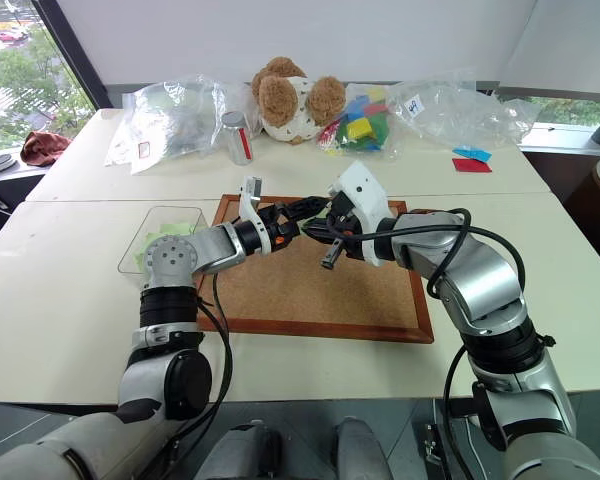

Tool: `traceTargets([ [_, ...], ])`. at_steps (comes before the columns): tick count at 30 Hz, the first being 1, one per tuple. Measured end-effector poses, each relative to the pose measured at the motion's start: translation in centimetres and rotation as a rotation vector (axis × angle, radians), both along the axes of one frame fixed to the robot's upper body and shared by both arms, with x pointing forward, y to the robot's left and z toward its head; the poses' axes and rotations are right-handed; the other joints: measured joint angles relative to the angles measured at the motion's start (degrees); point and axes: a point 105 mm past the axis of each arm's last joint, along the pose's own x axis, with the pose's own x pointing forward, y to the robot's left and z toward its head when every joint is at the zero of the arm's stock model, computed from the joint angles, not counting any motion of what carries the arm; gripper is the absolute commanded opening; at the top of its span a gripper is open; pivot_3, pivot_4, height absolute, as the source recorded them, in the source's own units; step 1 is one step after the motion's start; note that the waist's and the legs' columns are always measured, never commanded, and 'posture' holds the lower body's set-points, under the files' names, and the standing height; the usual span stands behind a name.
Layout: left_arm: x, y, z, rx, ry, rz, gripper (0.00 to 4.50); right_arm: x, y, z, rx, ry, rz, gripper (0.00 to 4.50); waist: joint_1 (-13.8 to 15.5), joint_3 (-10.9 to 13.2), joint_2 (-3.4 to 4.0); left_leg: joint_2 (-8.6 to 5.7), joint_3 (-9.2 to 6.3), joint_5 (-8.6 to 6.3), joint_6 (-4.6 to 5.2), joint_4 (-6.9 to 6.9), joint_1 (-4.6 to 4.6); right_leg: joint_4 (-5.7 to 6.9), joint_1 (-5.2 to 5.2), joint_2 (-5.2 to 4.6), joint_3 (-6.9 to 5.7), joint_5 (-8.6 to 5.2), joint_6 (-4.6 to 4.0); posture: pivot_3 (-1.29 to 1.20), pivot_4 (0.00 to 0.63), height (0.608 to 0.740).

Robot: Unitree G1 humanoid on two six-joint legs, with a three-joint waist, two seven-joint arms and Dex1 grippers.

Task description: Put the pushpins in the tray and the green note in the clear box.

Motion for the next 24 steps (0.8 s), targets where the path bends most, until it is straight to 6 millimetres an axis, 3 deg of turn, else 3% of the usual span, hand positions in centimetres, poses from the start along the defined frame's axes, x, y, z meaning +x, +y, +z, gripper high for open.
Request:
traceTargets([
  [3, -0.3, -0.2, 0.2, -0.014, 0.012, -0.010, 3.59, -0.1, 0.1, -0.1, 0.000, 0.005, 0.005, 0.00, 0.0, 0.0, 0.00, 0.00, 0.00, 0.01, -0.03, 0.00, 0.00, 0.00, 0.00, 0.00, 0.00, 0.00, 0.00, 0.00, 0.150, 0.740],
  [10, -0.8, -0.2, 0.6, -0.048, 0.027, -0.014, 0.04, -0.1, 0.0, -0.2, -0.011, 0.009, 0.002, 0.00, 0.0, 0.0, 0.00, -0.01, 0.00, 0.04, -0.06, 0.00, 0.00, 0.00, 0.00, 0.00, 0.01, 0.00, 0.00, 0.00, 0.150, 0.740],
  [18, -1.2, -0.3, -0.3, -0.070, 0.081, -0.002, 0.04, 0.2, -0.1, 0.4, -0.016, -0.012, -0.007, 0.00, 0.0, 0.0, 0.00, -0.01, 0.00, 0.04, -0.07, 0.00, 0.00, 0.00, 0.00, 0.00, 0.01, 0.00, 0.00, 0.00, 0.150, 0.740],
  [24, -0.4, 0.8, 0.0, -0.073, 0.063, 0.054, 0.04, 0.5, -0.6, 1.5, -0.014, -0.043, -0.031, 0.00, 0.0, 0.0, 0.00, -0.02, 0.00, 0.05, -0.09, 0.00, 0.01, 0.01, 0.00, 0.00, 0.01, 0.00, 0.00, 0.00, 0.150, 0.740],
])
